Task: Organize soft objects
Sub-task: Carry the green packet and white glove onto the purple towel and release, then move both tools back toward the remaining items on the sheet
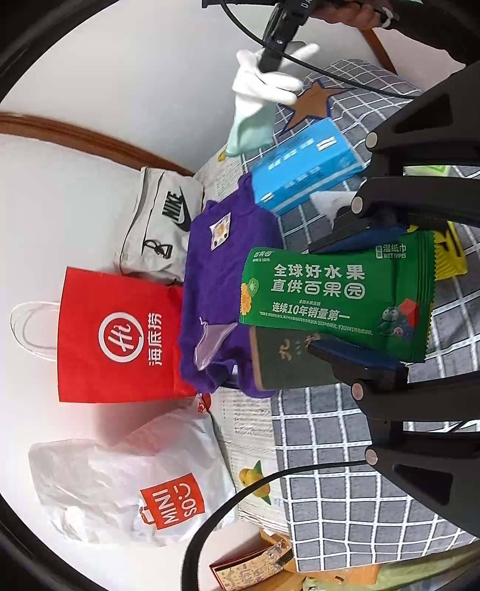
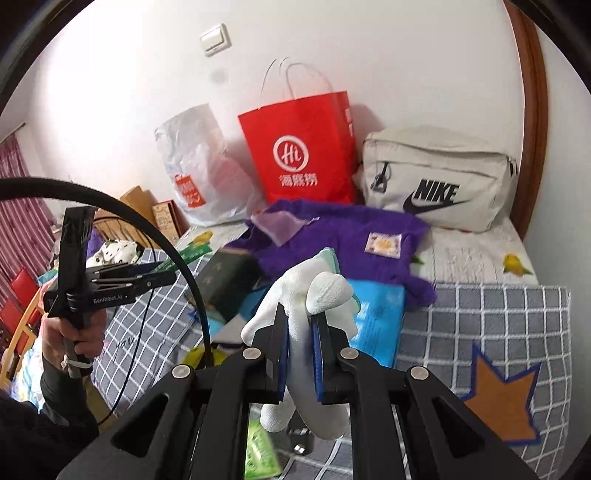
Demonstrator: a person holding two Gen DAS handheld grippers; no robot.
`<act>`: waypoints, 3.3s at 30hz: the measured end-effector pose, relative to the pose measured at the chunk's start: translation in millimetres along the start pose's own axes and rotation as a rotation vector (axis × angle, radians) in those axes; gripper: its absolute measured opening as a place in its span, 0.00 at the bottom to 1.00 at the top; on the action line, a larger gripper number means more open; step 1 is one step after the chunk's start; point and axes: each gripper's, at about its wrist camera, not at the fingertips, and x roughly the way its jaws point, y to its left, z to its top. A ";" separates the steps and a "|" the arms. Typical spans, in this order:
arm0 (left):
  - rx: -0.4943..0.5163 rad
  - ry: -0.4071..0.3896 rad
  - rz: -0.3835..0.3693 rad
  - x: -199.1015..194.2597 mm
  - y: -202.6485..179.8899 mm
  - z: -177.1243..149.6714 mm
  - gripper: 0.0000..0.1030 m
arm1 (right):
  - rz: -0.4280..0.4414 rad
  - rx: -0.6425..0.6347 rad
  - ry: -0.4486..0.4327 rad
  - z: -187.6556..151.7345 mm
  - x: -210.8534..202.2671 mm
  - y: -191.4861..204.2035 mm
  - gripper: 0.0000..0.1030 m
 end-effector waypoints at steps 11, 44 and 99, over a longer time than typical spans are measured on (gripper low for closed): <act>-0.035 -0.018 0.030 24.3 25.1 52.4 0.43 | -0.025 0.012 -0.013 50.1 53.6 -24.4 0.11; -0.053 0.188 0.003 197.2 31.8 123.3 0.43 | 0.007 -0.052 0.245 102.6 244.7 -70.0 0.11; 0.090 0.062 0.070 18.2 -36.4 47.7 0.72 | -0.045 -0.191 0.171 -10.9 42.2 32.8 0.51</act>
